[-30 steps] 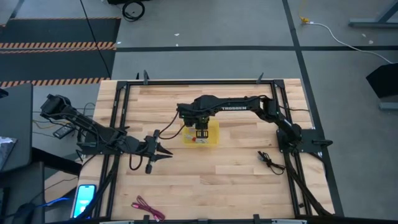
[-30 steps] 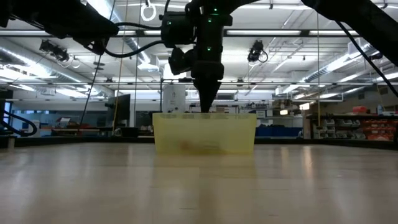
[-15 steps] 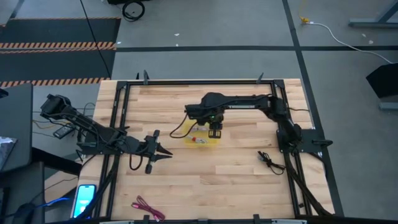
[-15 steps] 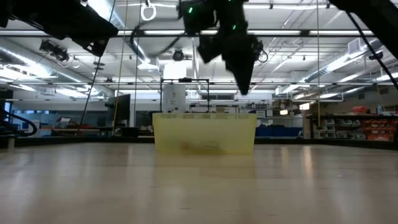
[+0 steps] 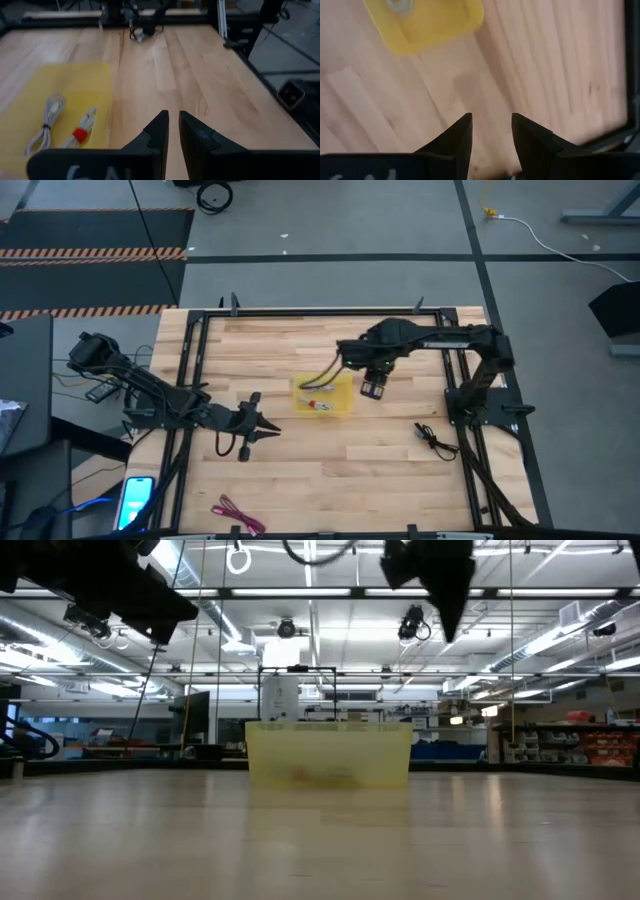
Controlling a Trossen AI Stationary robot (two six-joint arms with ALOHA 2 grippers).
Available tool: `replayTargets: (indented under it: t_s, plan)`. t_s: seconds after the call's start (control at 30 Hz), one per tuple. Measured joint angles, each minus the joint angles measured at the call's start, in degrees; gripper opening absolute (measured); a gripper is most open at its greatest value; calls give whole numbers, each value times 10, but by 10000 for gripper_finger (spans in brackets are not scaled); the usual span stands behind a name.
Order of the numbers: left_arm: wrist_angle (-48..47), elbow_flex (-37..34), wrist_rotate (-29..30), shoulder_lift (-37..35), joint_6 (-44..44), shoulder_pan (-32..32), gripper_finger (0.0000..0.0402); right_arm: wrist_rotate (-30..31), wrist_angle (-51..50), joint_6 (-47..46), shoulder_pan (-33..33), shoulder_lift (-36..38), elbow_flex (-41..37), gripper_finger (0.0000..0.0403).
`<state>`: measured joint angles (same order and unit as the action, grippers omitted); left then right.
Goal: Pick and place USB-C Cables
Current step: Put the black charger cable into the yellow transparent bin
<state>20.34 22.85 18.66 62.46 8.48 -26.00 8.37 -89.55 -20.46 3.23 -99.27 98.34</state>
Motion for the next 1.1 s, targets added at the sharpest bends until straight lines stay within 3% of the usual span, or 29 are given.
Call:
replayTargets:
  t_s: [0.47, 0.73, 0.93, 1.1]
  plan:
    - [26, 0, 2, 5, -21, 0, 50, -89, 59, -211, -65, 161, -318, 144]
    - [38, 0, 18, 5, -26, 1, 50, -141, 146, -279, -132, 226, -394, 171]
    - [39, 0, 18, 5, -28, 1, 50, -203, 163, -328, -184, 225, -433, 218]
    - [41, 0, 18, 5, -27, 0, 50, -215, 170, -375, -225, 220, -465, 249]
